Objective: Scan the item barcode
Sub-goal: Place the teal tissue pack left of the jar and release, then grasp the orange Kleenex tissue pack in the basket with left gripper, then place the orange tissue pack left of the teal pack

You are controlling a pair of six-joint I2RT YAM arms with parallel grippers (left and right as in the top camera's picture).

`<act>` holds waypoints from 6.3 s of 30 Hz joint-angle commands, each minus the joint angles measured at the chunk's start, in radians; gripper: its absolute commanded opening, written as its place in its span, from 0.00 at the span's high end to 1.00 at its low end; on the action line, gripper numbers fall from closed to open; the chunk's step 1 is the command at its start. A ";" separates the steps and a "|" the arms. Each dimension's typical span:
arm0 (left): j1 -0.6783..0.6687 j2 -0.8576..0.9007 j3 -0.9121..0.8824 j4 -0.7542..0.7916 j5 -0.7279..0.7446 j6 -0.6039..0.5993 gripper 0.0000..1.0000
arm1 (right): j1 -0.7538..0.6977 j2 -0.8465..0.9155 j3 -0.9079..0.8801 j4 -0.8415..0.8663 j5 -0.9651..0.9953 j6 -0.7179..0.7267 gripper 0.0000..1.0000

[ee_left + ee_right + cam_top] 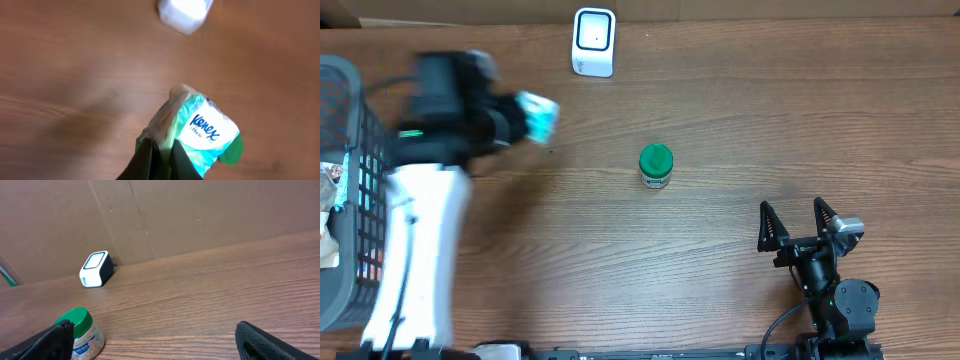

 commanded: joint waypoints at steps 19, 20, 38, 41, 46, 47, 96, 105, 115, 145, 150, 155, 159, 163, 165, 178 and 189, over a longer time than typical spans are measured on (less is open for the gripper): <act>-0.333 0.349 -0.247 0.374 -0.168 -0.571 0.84 | 0.006 -0.002 -0.010 0.004 0.008 -0.004 0.00; -0.335 0.349 -0.247 0.380 -0.159 -0.550 0.74 | 0.006 -0.002 -0.010 0.004 0.008 -0.004 0.00; -0.326 0.116 0.007 0.145 -0.365 -0.203 0.13 | 0.006 -0.002 -0.010 0.004 0.008 -0.004 0.00; -0.277 0.031 0.102 0.035 -0.387 -0.121 0.05 | 0.006 -0.002 -0.010 0.004 0.008 -0.004 0.00; -0.087 -0.101 0.216 -0.146 -0.407 -0.081 0.02 | 0.006 -0.002 -0.010 0.004 0.008 -0.004 0.00; -0.040 -0.121 0.224 -0.168 -0.406 -0.081 0.02 | 0.006 -0.002 -0.010 0.004 0.008 -0.004 0.00; 0.944 0.223 -0.256 -0.018 -0.285 -0.067 0.24 | 0.006 -0.002 -0.010 0.004 0.008 -0.004 0.00; 0.944 0.264 -0.307 0.052 -0.305 -0.066 0.41 | 0.006 -0.002 -0.010 0.004 0.008 -0.004 0.00; 0.944 0.262 -0.278 0.023 -0.328 -0.040 0.96 | 0.006 -0.002 -0.010 0.004 0.008 -0.004 0.00; 0.475 -0.297 0.324 -0.265 -0.065 -0.028 0.96 | 0.006 -0.002 -0.010 0.004 0.008 -0.004 0.00; 0.227 -0.272 0.256 -0.293 -0.175 -0.022 0.95 | 0.006 -0.002 -0.010 0.004 0.008 -0.004 0.00; 0.010 -0.207 0.093 -0.215 -0.203 -0.023 0.96 | 0.006 -0.002 -0.010 0.004 0.008 -0.004 0.00; -0.117 -0.112 -0.033 -0.145 -0.225 -0.056 0.96 | 0.006 -0.002 -0.010 0.004 0.008 -0.004 0.00; -0.205 0.022 -0.090 -0.084 -0.226 -0.088 0.96 | 0.006 -0.002 -0.010 0.004 0.008 -0.004 0.00; -0.230 0.072 -0.095 -0.069 -0.226 -0.093 0.96 | 0.006 -0.002 -0.010 0.004 0.008 -0.004 0.00; -0.373 0.364 -0.097 0.046 -0.223 -0.127 0.96 | 0.006 -0.002 -0.010 0.004 0.008 -0.004 0.00; -0.388 0.398 -0.097 0.068 -0.249 -0.137 0.96 | 0.006 -0.002 -0.010 0.004 0.008 -0.004 0.00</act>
